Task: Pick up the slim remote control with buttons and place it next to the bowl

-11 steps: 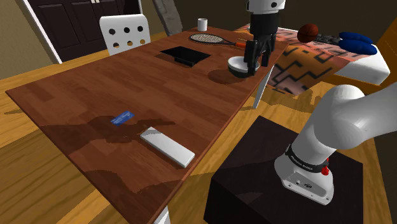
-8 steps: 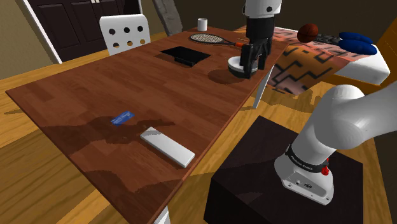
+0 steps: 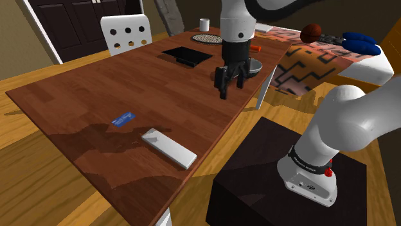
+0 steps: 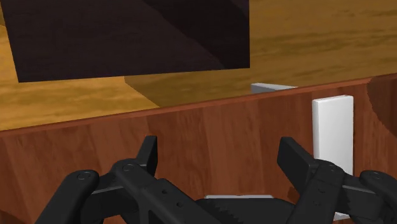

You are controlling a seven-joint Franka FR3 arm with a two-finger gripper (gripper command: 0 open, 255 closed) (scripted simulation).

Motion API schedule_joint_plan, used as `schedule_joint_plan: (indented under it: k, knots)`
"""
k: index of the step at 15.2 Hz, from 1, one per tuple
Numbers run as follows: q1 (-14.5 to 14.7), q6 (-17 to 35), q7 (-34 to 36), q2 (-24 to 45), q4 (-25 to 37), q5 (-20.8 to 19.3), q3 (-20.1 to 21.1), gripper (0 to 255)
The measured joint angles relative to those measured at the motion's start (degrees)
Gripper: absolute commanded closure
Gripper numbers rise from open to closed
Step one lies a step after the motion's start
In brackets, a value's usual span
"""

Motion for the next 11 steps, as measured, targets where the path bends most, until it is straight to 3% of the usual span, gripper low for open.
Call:
schedule_joint_plan:
  k: [5, 11]
  knots:
    - [1.0, 9.3, 5.1, 7.4, 0.4, 2.1, 5.8, 0]
    - [1.1, 19.6, 12.1, 18.0, 3.5, 1.4, 12.6, 0]
